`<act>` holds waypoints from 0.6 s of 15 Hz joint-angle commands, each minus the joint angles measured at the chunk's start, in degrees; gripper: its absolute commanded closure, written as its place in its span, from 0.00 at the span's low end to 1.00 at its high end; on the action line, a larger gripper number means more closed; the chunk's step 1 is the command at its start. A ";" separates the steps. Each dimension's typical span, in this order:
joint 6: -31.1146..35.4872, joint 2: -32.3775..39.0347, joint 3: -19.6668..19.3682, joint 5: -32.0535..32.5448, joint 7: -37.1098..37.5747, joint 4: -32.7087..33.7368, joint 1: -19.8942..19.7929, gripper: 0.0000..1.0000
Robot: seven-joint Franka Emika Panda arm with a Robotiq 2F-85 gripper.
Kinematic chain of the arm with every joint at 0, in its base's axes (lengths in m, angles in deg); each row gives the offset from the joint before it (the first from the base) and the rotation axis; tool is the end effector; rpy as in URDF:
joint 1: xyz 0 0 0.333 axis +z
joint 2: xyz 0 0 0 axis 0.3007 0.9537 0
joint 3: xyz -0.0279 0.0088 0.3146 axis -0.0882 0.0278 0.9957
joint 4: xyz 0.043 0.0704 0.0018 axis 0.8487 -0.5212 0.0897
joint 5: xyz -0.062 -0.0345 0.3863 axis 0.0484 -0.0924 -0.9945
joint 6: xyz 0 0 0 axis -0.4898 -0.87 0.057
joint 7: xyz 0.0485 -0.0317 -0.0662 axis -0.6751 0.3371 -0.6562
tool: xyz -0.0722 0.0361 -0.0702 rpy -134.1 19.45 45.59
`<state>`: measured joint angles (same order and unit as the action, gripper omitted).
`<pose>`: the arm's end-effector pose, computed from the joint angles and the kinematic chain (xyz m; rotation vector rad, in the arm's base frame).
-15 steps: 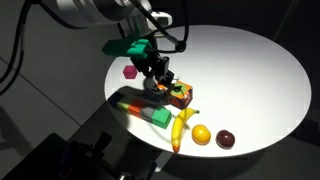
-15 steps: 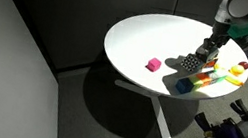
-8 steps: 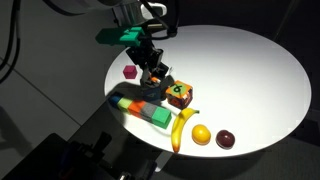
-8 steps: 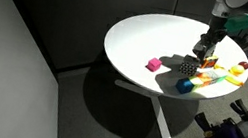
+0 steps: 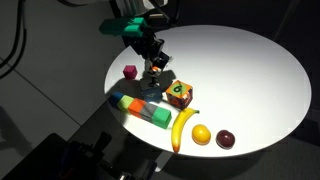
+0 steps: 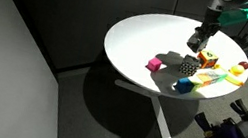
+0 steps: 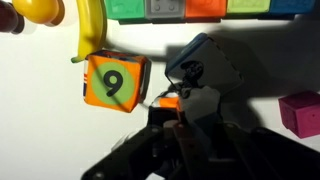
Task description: Pick up the block with the number one on it and put it on the table
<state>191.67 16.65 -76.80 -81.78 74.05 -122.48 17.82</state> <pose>0.5478 -0.0052 0.2878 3.0708 -0.0557 -0.0067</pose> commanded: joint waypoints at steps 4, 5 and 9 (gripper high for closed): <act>3.31 7.92 -0.68 -3.10 -0.26 7.86 -0.96 0.93; 3.76 9.01 -0.95 -3.12 0.02 8.81 -0.98 0.93; 4.81 12.69 -1.40 -4.30 0.00 12.16 -1.52 0.93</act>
<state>196.19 26.50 -78.04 -84.36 74.09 -113.84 16.83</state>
